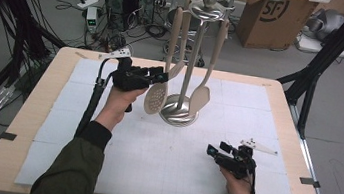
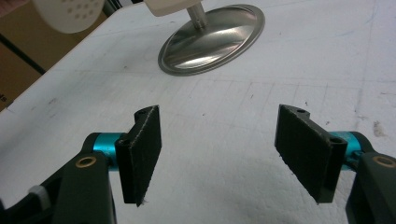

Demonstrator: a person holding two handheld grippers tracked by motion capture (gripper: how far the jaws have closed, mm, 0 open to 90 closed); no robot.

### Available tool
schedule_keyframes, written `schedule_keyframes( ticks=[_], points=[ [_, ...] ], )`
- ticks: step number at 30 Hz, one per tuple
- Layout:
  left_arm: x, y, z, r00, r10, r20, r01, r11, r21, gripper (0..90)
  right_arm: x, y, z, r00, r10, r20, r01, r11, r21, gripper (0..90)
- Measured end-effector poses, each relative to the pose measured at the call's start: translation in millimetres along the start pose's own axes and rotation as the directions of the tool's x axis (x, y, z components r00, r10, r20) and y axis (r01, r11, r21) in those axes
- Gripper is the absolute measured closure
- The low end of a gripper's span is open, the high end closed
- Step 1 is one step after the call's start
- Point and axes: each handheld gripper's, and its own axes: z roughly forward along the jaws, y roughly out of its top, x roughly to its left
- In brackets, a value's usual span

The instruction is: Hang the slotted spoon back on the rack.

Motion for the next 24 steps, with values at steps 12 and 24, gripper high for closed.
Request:
schedule_keyframes(
  ticks=[12, 24],
  points=[
    [-8.3, -0.8, -10.0, 0.9985, 0.051, -0.018, -0.051, 0.9987, -0.003, 35.9, 2.3, -0.2, 0.4, 1.0000, 0.002, -0.001, -0.002, 1.000, 0.010, 30.9],
    [-17.2, -28.5, -53.1, 0.9921, 0.105, -0.069, -0.106, 0.9944, -0.006, 32.7, 6.2, -0.5, 2.2, 0.9997, -0.024, 0.004, 0.024, 1.000, 0.000, 29.8]
  ],
)
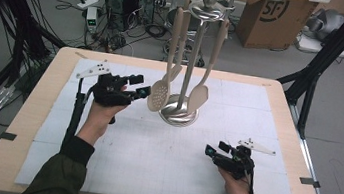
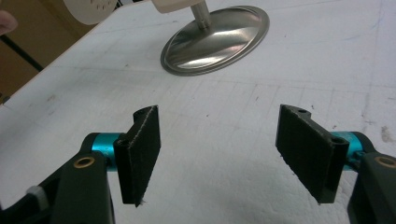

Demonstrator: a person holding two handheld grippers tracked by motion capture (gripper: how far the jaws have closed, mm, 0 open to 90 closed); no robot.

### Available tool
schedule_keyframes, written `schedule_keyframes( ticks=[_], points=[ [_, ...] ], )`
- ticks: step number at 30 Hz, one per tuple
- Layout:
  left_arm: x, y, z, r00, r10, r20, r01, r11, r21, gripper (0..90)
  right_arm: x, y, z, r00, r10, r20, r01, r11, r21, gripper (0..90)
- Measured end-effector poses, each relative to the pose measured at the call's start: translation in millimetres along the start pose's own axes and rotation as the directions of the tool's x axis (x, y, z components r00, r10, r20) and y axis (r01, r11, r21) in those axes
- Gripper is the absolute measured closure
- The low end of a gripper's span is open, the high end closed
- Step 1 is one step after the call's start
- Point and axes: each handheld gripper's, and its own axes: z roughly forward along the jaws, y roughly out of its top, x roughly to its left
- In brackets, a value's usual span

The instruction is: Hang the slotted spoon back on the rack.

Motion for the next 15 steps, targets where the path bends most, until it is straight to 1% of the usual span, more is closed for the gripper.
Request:
schedule_keyframes(
  ticks=[1, 3, 6, 8, 10, 12, 13, 15],
  points=[
    [-1.7, -3.0, -1.9, 0.9999, 0.012, -0.002, -0.012, 0.9999, 0.010, 32.4, 0.6, -0.1, 0.0, 1.0000, -0.002, 0.002, 0.002, 1.000, -0.002, 29.8],
    [-4.4, -8.9, -5.5, 0.9998, 0.021, -0.004, -0.021, 0.9996, 0.016, 32.4, 2.7, 0.1, -0.9, 1.0000, -0.002, 0.000, 0.002, 1.000, -0.008, 29.8],
    [-6.2, -15.9, -10.2, 0.9998, 0.018, -0.010, -0.018, 0.9997, 0.015, 32.2, 5.0, 0.6, -2.9, 0.9999, -0.014, 0.002, 0.014, 0.999, -0.031, 29.7],
    [-6.9, -19.7, -13.2, 0.9998, 0.016, -0.014, -0.016, 0.9998, 0.013, 31.2, 6.8, 1.0, -4.3, 0.9999, -0.016, 0.001, 0.016, 0.999, -0.032, 29.3],
    [-7.8, -23.9, -16.3, 0.9994, 0.020, -0.027, -0.019, 0.9996, 0.019, 30.0, 7.1, 1.0, -5.6, 0.9999, -0.017, 0.001, 0.017, 0.999, -0.042, 28.8],
    [-8.0, -28.4, -19.6, 0.9994, 0.021, -0.030, -0.019, 0.9990, 0.040, 28.8, 6.7, 0.7, -6.9, 0.9997, -0.023, 0.008, 0.024, 0.998, -0.051, 28.3],
    [-8.5, -31.0, -21.5, 0.9991, 0.020, -0.037, -0.018, 0.9989, 0.042, 28.6, 7.0, 0.6, -7.5, 0.9998, -0.016, 0.007, 0.017, 0.999, -0.049, 27.9],
    [-8.4, -36.2, -26.1, 0.9991, 0.010, -0.041, -0.009, 0.9990, 0.044, 28.3, 6.5, 0.7, -8.6, 0.9999, -0.016, 0.005, 0.016, 0.999, -0.050, 27.5]
  ],
)
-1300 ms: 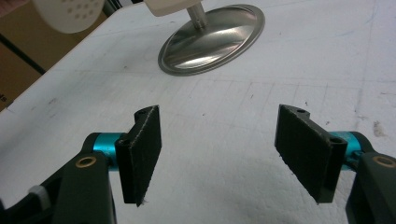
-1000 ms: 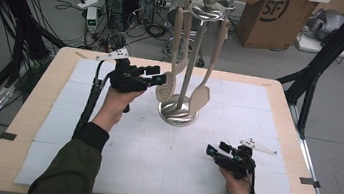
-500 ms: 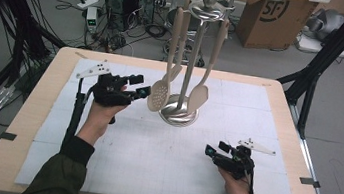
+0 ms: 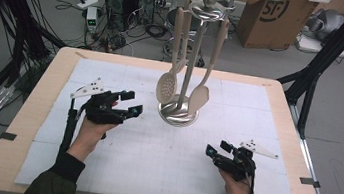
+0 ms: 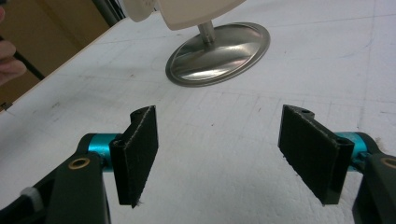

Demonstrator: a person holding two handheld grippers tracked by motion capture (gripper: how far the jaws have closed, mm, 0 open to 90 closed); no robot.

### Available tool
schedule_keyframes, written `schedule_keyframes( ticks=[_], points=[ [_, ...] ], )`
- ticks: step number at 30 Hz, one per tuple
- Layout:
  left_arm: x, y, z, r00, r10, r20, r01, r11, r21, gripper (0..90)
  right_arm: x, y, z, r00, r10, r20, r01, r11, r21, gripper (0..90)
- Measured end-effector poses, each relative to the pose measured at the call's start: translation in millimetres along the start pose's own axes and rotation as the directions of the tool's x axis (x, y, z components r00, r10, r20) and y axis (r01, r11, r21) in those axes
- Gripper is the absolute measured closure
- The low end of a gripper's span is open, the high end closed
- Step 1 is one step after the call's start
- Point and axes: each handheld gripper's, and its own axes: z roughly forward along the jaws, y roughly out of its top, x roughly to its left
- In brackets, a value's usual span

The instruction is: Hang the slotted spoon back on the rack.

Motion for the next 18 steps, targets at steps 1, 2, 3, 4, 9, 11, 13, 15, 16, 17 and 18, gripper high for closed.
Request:
schedule_keyframes(
  ticks=[1, 2, 3, 4, 9, 11, 13, 15, 16, 17, 18],
  points=[
    [0.0, -3.1, -2.4, 1.0000, -0.006, -0.003, 0.006, 1.0000, -0.001, 28.2, 0.1, 0.1, -0.2, 1.0000, 0.000, 0.001, 0.000, 1.000, -0.003, 27.1],
    [-0.1, -5.9, -4.1, 0.9999, -0.010, -0.005, 0.010, 0.9999, 0.005, 28.2, 0.4, 0.3, -0.4, 1.0000, 0.001, -0.001, -0.001, 1.000, -0.003, 26.7],
    [0.0, -9.2, -6.0, 0.9999, -0.014, -0.005, 0.015, 0.9999, 0.008, 28.1, 0.4, 0.5, -0.4, 1.0000, -0.001, 0.000, 0.001, 1.000, -0.005, 26.4],
    [0.0, -13.0, -7.7, 0.9997, -0.025, -0.004, 0.025, 0.9996, 0.010, 28.1, 0.9, 0.6, -0.3, 1.0000, -0.001, -0.001, 0.001, 1.000, -0.008, 26.0],
    [-5.4, -30.6, -18.1, 0.9986, -0.052, -0.012, 0.053, 0.9986, 0.011, 27.5, 3.3, 1.3, -1.2, 1.0000, -0.002, 0.002, 0.002, 1.000, -0.015, 25.2],
    [-6.7, -36.4, -21.2, 0.9985, -0.053, -0.015, 0.054, 0.9984, 0.021, 27.5, 3.4, 2.1, -1.2, 0.9999, -0.013, 0.004, 0.013, 1.000, -0.027, 25.2],
    [-7.5, -42.7, -24.8, 0.9983, -0.056, -0.019, 0.056, 0.9981, 0.025, 27.5, 4.8, 2.6, -1.1, 1.0000, -0.008, 0.001, 0.008, 1.000, -0.027, 25.2],
    [-6.7, -46.2, -28.6, 0.9983, -0.056, -0.019, 0.056, 0.9981, 0.025, 27.7, 5.9, 2.8, -0.1, 0.9999, -0.013, -0.001, 0.013, 0.999, -0.030, 25.2],
    [-6.4, -46.6, -30.5, 0.9981, -0.055, -0.028, 0.055, 0.9980, 0.029, 27.7, 6.7, 3.0, 0.3, 0.9999, -0.011, -0.003, 0.011, 1.000, -0.026, 25.2],
    [-6.2, -46.7, -32.2, 0.9980, -0.056, -0.029, 0.057, 0.9981, 0.026, 27.7, 7.3, 3.3, 0.9, 0.9999, -0.012, 0.000, 0.012, 1.000, -0.025, 25.2],
    [-5.3, -47.0, -34.5, 0.9981, -0.052, -0.034, 0.053, 0.9984, 0.021, 28.0, 7.5, 3.5, 1.6, 0.9999, -0.015, 0.000, 0.015, 1.000, -0.025, 25.2]
  ],
)
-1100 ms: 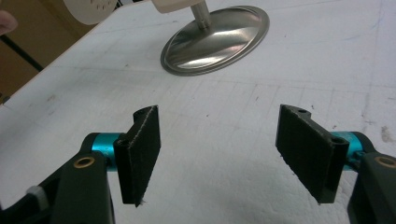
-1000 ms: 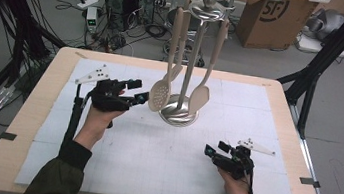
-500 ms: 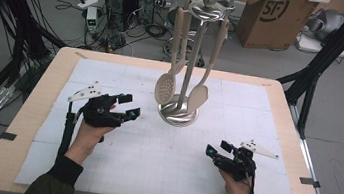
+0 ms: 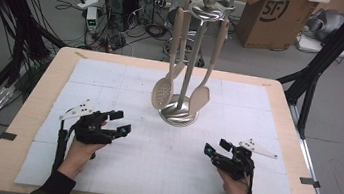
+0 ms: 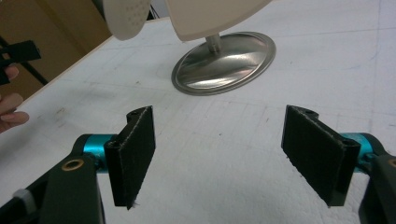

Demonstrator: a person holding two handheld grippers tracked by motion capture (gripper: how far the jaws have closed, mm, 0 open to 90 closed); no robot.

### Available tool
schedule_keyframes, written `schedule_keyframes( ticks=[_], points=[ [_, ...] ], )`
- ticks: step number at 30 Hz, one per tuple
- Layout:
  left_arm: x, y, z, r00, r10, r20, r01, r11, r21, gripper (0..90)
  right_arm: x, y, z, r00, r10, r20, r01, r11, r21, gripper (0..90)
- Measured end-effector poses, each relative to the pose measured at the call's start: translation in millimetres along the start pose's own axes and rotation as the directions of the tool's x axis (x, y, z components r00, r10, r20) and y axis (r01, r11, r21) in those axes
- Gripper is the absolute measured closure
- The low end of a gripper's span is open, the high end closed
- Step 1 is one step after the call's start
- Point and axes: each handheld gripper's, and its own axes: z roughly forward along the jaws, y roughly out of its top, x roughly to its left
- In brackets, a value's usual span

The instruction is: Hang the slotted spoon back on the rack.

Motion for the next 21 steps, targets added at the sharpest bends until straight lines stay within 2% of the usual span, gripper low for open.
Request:
schedule_keyframes(
  ticks=[13, 17, 21],
  points=[
    [2.4, -11.1, -15.5, 0.9987, 0.009, -0.050, -0.008, 0.9998, 0.017, 27.7, 6.6, 0.6, 5.8, 0.9998, -0.011, -0.014, 0.011, 1.000, 0.007, 25.2],
    [0.0, -15.3, -17.2, 0.9991, 0.004, -0.043, -0.002, 0.9995, 0.031, 27.2, 6.6, 0.4, 5.8, 0.9998, -0.012, -0.014, 0.012, 1.000, 0.005, 25.0],
    [-0.2, -18.5, -22.1, 0.9988, -0.008, -0.049, 0.009, 0.9997, 0.025, 27.0, 6.6, -0.2, 5.6, 0.9997, -0.015, -0.018, 0.015, 1.000, 0.006, 24.7]
  ],
)
